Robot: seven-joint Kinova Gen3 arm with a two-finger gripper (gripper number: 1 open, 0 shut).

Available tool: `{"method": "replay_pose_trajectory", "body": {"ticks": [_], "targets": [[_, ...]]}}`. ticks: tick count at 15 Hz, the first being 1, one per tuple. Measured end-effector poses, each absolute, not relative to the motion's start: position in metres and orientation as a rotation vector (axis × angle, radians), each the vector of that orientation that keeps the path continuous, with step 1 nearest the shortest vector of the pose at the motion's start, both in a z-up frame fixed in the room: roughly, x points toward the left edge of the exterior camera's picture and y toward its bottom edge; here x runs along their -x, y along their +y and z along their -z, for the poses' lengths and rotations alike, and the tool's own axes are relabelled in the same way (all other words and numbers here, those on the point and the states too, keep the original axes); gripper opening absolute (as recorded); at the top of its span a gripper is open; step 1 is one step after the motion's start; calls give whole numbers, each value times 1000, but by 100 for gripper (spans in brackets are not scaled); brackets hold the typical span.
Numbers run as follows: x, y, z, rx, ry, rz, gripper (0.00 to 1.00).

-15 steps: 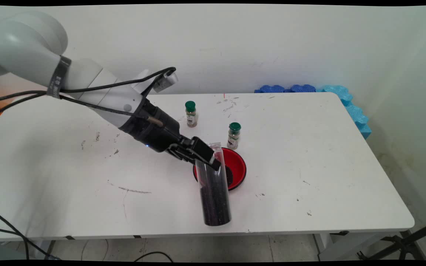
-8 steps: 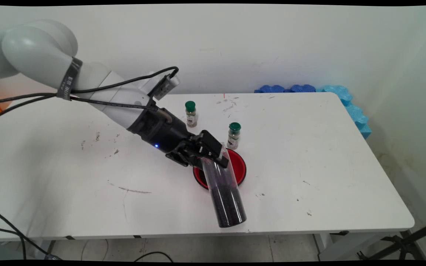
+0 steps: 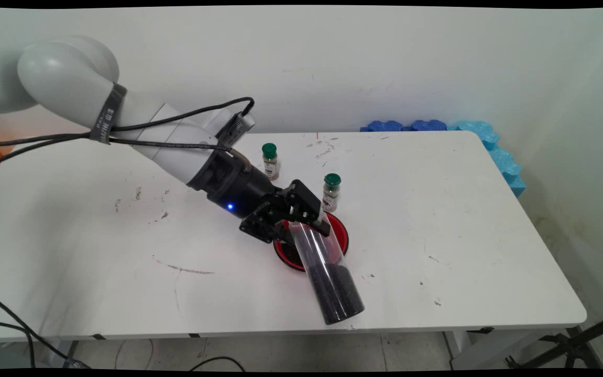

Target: Pour the black seasoning powder in the red bowl

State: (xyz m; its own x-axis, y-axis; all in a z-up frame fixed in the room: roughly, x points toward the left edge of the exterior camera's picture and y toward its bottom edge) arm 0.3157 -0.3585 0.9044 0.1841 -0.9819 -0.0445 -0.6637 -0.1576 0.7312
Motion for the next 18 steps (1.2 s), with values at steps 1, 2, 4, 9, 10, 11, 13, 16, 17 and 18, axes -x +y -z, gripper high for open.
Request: {"method": "replay_pose_trajectory", "body": {"ticks": [1, 2, 4, 9, 10, 11, 13, 16, 17, 18], "targets": [[-316, -359, -904, -1910, -1520, 736, 0], [-316, -360, -903, -1937, -1488, 757, 0], [-317, -361, -901, -1986, -1424, 788, 0], [-319, -365, -898, -2097, -1268, 849, 0], [-319, -365, -897, -2112, -1243, 859, 0], [-320, -365, -897, -2127, -1217, 869, 0], [-320, -366, -895, -2164, -1153, 891, 0], [-321, -368, -893, -2201, -1085, 914, 0], [-321, -368, -893, -2212, -1063, 923, 0], [-322, -368, -892, -2226, -1034, 934, 0]]}}
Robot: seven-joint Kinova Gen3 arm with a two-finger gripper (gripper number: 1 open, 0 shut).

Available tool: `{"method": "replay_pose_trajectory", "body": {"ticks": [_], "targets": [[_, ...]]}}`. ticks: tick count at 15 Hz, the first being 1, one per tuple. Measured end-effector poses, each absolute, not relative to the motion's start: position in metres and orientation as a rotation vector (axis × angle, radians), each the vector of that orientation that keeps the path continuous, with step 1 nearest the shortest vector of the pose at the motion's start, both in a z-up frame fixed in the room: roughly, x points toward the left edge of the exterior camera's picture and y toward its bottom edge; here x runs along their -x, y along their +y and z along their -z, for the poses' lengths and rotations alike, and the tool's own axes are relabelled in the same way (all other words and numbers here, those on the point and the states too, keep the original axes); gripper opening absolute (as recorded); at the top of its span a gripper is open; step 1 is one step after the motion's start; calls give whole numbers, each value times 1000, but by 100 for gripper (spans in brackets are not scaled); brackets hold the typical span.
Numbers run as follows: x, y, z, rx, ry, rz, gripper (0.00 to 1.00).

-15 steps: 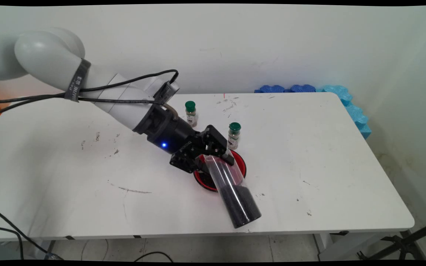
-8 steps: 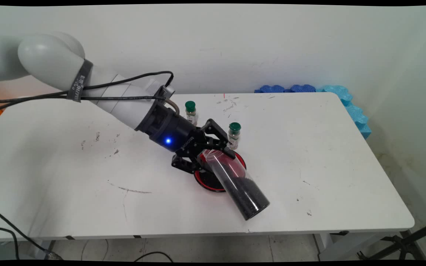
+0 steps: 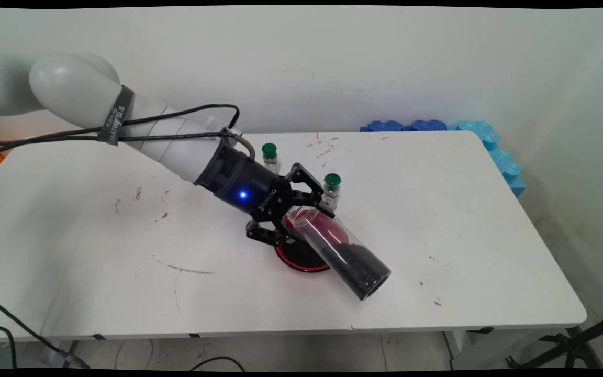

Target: Pour the black seasoning powder in the red bowl

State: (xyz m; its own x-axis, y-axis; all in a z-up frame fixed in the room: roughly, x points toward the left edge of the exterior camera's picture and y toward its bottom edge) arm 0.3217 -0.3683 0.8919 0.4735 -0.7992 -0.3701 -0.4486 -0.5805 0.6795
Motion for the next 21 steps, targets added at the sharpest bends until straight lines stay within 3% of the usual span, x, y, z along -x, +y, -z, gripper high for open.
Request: {"method": "replay_pose_trajectory", "body": {"ticks": [21], "targets": [[-332, -370, -880, -2382, -504, 1156, 0]]}}
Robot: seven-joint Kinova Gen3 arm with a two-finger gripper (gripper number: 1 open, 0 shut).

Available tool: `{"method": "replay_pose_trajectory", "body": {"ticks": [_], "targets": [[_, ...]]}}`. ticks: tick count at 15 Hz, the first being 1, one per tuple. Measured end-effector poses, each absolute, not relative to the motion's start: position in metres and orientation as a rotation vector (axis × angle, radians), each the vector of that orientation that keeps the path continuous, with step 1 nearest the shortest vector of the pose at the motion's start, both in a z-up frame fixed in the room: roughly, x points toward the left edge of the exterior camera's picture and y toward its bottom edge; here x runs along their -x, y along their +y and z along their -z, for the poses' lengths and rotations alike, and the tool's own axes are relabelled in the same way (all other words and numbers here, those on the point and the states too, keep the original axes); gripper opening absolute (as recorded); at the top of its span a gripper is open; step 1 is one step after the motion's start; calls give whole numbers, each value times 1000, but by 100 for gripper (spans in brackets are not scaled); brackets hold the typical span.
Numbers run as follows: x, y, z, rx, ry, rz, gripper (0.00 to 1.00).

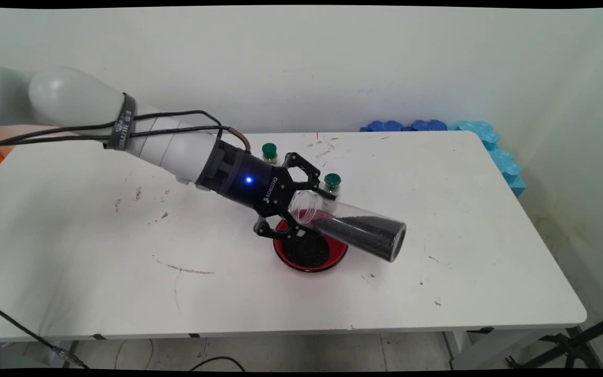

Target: Pour the black seasoning powder in the red bowl

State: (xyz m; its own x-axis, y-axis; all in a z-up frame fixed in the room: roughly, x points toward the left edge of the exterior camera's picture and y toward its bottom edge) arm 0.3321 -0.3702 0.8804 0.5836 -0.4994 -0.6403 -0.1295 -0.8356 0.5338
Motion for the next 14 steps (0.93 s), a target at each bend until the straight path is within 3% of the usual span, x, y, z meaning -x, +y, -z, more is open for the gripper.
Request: {"method": "replay_pose_trajectory", "body": {"ticks": [14], "targets": [[-334, -368, -875, -2389, -278, 1232, 0]]}}
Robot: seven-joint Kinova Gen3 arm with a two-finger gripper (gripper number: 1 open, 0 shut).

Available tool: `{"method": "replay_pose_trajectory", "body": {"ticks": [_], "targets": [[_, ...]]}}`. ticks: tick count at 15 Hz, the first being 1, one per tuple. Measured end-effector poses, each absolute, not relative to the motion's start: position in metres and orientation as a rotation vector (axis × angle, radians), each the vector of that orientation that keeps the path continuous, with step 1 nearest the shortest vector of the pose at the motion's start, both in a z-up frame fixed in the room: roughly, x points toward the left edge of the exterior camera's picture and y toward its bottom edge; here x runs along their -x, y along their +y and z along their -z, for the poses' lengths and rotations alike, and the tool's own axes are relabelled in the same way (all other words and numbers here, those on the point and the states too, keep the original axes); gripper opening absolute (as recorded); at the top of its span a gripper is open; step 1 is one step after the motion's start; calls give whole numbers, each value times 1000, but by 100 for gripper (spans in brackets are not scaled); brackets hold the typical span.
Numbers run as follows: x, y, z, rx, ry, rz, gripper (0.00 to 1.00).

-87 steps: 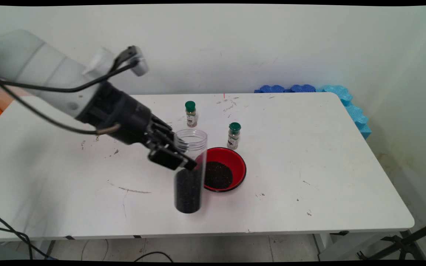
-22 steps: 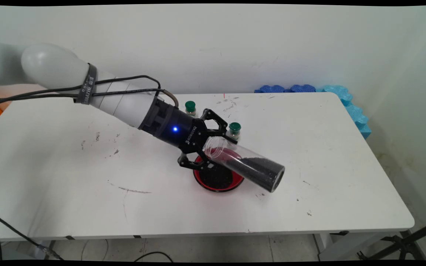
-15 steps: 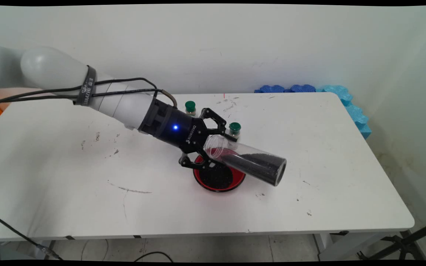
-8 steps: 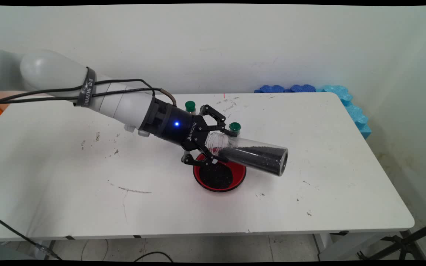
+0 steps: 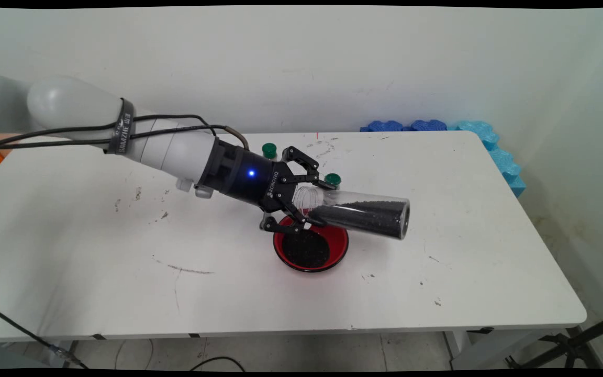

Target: Pour the black seasoning powder in the red bowl

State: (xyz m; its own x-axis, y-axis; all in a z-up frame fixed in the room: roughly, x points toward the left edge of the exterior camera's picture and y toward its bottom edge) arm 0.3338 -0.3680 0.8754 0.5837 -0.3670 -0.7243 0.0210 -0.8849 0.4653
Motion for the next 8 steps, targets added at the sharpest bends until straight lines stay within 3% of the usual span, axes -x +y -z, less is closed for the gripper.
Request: {"method": "replay_pose_trajectory", "body": {"ticks": [8], "targets": [[-332, -366, -874, -2388, -160, 1271, 0]]}}
